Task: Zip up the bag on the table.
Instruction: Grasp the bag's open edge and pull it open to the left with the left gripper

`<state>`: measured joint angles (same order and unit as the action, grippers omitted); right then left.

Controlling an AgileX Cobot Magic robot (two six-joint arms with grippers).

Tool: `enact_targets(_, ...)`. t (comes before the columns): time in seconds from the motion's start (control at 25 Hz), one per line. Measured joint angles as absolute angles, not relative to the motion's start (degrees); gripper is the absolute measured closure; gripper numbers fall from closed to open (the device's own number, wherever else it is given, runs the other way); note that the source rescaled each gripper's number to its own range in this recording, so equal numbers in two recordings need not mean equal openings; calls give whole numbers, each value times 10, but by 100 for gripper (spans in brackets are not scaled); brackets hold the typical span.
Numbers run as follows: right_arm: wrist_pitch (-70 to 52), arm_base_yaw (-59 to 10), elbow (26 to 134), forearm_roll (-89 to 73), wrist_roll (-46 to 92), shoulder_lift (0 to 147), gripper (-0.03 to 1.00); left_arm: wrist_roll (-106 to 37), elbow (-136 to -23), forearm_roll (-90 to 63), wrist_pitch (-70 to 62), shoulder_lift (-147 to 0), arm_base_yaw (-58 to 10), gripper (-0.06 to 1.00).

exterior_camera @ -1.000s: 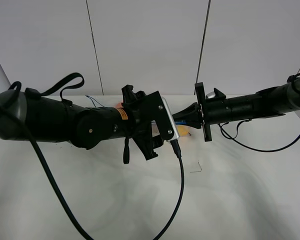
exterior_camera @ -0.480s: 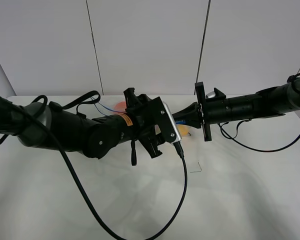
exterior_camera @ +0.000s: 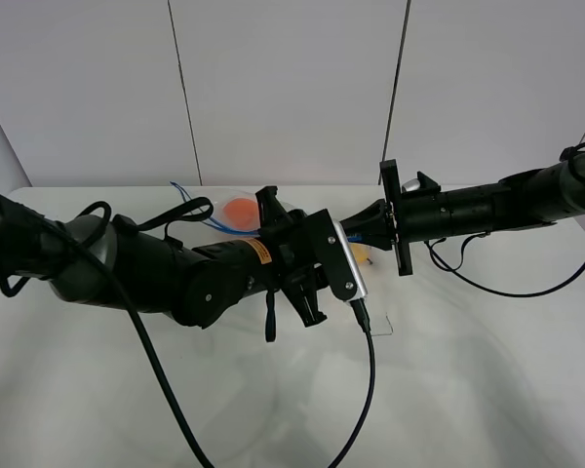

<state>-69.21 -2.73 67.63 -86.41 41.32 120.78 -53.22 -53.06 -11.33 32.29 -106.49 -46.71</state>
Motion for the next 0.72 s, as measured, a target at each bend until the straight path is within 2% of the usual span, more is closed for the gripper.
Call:
enact_targets(0.32, -692, -27, 676, -864, 413, 1208, 97, -532, -531, -113, 327, -1065, -467, 52)
enact_targets(0.52, -692, -27, 676, -864, 413, 1208, 97, -532, -531, -113, 329, -1065, -467, 71)
enact_targets(0.72, -692, -27, 676, -864, 413, 1208, 97, -544, -531, -113, 329, -1065, -467, 80)
